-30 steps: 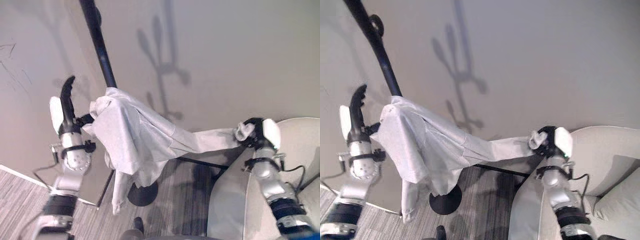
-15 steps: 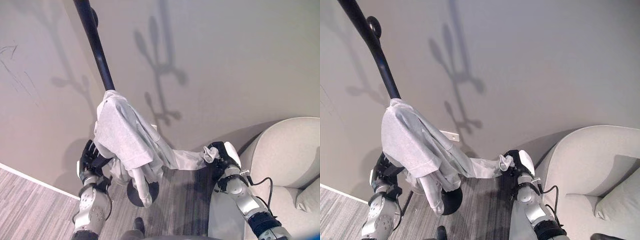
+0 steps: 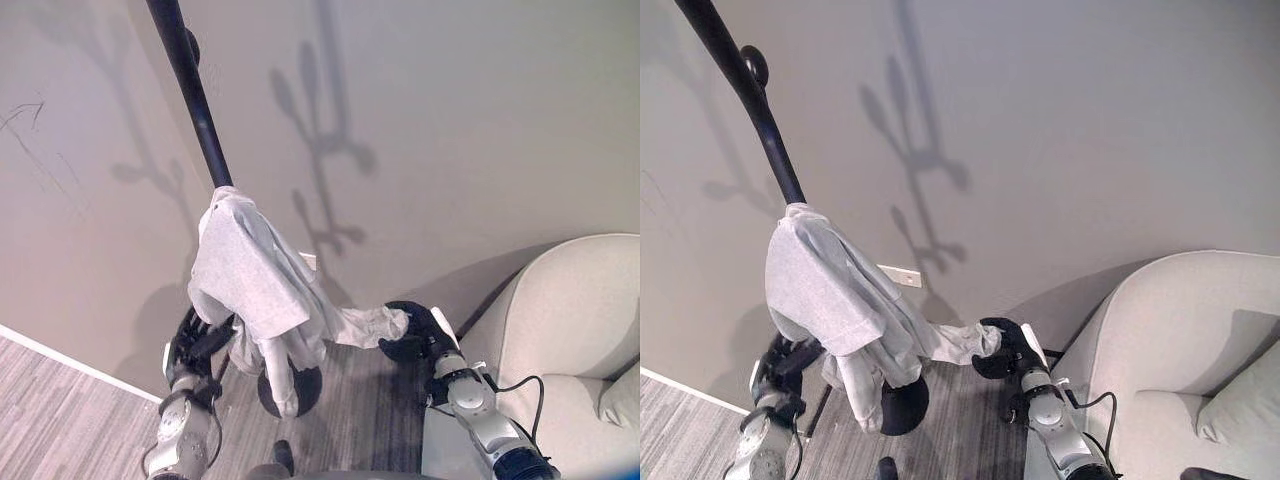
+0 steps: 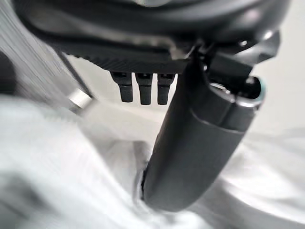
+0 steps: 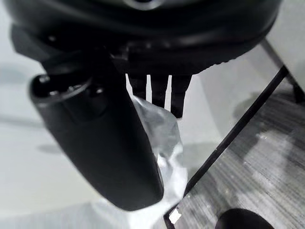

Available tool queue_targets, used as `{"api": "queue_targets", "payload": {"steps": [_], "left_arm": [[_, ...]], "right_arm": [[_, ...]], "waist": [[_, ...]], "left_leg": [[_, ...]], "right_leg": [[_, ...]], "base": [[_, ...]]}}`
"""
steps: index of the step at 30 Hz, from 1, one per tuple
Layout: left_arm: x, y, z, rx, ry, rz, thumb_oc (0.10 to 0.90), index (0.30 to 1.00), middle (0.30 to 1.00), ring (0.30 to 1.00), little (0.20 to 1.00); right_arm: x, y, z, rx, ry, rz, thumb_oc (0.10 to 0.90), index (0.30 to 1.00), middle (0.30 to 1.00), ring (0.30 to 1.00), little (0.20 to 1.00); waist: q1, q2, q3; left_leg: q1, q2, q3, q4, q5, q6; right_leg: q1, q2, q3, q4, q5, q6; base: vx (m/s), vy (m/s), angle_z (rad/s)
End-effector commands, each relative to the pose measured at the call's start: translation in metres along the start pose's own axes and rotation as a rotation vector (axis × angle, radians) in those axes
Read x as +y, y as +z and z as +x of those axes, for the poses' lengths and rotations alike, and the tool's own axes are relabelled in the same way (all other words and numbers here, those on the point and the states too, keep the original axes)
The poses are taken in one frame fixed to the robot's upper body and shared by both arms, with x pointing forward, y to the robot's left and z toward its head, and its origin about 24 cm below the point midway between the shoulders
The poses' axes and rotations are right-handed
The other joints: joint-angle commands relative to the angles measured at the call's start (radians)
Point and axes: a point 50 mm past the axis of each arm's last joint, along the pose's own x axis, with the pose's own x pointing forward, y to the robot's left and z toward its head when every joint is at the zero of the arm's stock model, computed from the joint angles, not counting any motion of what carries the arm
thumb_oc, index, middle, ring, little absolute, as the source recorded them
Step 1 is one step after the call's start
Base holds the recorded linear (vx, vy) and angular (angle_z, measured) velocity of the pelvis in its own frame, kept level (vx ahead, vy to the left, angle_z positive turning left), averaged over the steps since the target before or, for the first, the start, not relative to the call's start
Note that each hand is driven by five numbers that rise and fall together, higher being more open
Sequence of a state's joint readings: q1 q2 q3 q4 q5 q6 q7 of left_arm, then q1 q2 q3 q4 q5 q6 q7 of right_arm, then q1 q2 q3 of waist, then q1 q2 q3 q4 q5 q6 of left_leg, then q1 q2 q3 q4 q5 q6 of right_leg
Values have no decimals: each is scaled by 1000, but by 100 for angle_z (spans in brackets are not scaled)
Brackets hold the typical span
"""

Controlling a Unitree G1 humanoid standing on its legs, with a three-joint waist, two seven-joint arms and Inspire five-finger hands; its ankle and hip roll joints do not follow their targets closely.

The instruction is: Hang the clothes on the sofa on the clothes rack.

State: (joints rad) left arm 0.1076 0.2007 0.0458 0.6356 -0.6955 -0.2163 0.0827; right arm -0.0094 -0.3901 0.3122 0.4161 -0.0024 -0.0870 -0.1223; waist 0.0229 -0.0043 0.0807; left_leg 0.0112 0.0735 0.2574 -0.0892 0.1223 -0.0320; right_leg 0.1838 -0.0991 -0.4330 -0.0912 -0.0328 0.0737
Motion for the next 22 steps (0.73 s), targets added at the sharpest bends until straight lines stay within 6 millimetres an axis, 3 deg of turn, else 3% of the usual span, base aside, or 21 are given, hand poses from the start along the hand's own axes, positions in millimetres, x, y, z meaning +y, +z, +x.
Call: {"api": "queue_targets", "payload": {"steps": [1,2,7,8,9,11,12,13,14,15,16,17,18,19,22], "left_arm": [[13,-1,6,19,20,52,800,900,900,900,900],[13,-1,6,19,20,52,800,900,900,900,900],[54,-40,-11,220,151,127,800,900,900,900,900],[69,-46,-17,261,205,140,800,900,900,900,900],[69,-46,-17,261,205,140,800,900,900,900,900],[81,-53,-24,306,270,127,800,900,900,900,900],[86,-56,-26,324,300,119,800,900,900,900,900],[93,-60,-31,358,341,122,800,900,900,900,900],[93,-60,-31,357,341,122,800,900,900,900,900],[96,-62,-33,375,355,136,800,900,900,900,900],[99,-68,-38,420,369,165,800,900,900,900,900],[99,-68,-37,420,369,165,800,900,900,900,900],[94,-75,-39,458,344,204,800,900,900,900,900],[94,-75,-39,457,343,203,800,900,900,900,900],[66,-90,-37,507,225,272,800,900,900,900,900]], "right_arm": [[-17,34,3,-209,-7,65,800,900,900,900,900],[-17,34,3,-209,-7,65,800,900,900,900,900],[-21,7,-7,-106,51,9,800,900,900,900,900],[-23,-7,-13,-47,51,-16,800,900,900,900,900],[-23,-7,-13,-47,51,-16,800,900,900,900,900],[-19,-30,-19,59,22,35,800,900,900,900,900],[-14,-46,-22,138,3,97,800,900,900,900,900],[4,-79,-32,323,-37,275,800,900,900,900,900],[4,-79,-32,322,-37,276,800,900,900,900,900],[14,-94,-37,411,-59,384,800,900,900,900,900],[39,-116,-48,571,-85,603,800,900,900,900,900],[39,-116,-48,570,-84,604,800,900,900,900,900],[60,-132,-62,721,-117,777,800,900,900,900,900],[60,-132,-61,720,-117,778,800,900,900,900,900],[86,-148,-86,926,-267,1062,800,900,900,900,900]], "waist": [[16,-47,-37],[16,-46,-37],[10,-60,-39],[8,-67,-39],[8,-67,-40],[6,-72,-40],[7,-75,-41],[13,-79,-46],[13,-79,-45],[17,-81,-47],[25,-79,-51],[26,-80,-50],[32,-73,-53],[32,-73,-52],[35,-47,-56]], "left_leg": [[18,64,17,85,-106,-44],[18,64,17,85,-106,-44],[16,66,21,83,-107,-45],[18,65,21,81,-108,-45],[18,65,21,81,-108,-45],[18,65,22,79,-108,-45],[19,64,22,77,-108,-45],[20,63,19,74,-108,-45],[20,63,19,74,-108,-45],[20,63,18,73,-107,-45],[21,61,15,72,-107,-46],[22,61,15,72,-107,-46],[23,59,11,71,-109,-45],[23,59,11,71,-109,-45],[30,52,3,65,-110,-45]], "right_leg": [[-53,-23,18,16,-21,19],[-53,-23,18,16,-21,19],[-59,-21,22,18,-22,20],[-61,-20,22,21,-22,21],[-61,-20,22,21,-22,21],[-63,-20,21,22,-22,21],[-65,-19,22,23,-22,21],[-65,-19,21,23,-21,21],[-65,-19,21,23,-21,21],[-65,-18,21,21,-21,20],[-63,-17,21,19,-21,18],[-63,-17,21,19,-21,18],[-60,-17,18,18,-23,16],[-60,-18,19,18,-23,16],[-48,-20,10,13,-27,16]], "base": [[0,0,0],[1,11,-3],[3,3,-2],[0,0,0],[0,0,0],[0,0,0],[0,0,0],[0,0,0],[0,0,0],[0,0,0],[0,0,0],[0,0,0],[0,0,0],[31,39,0],[30,67,2]]}}
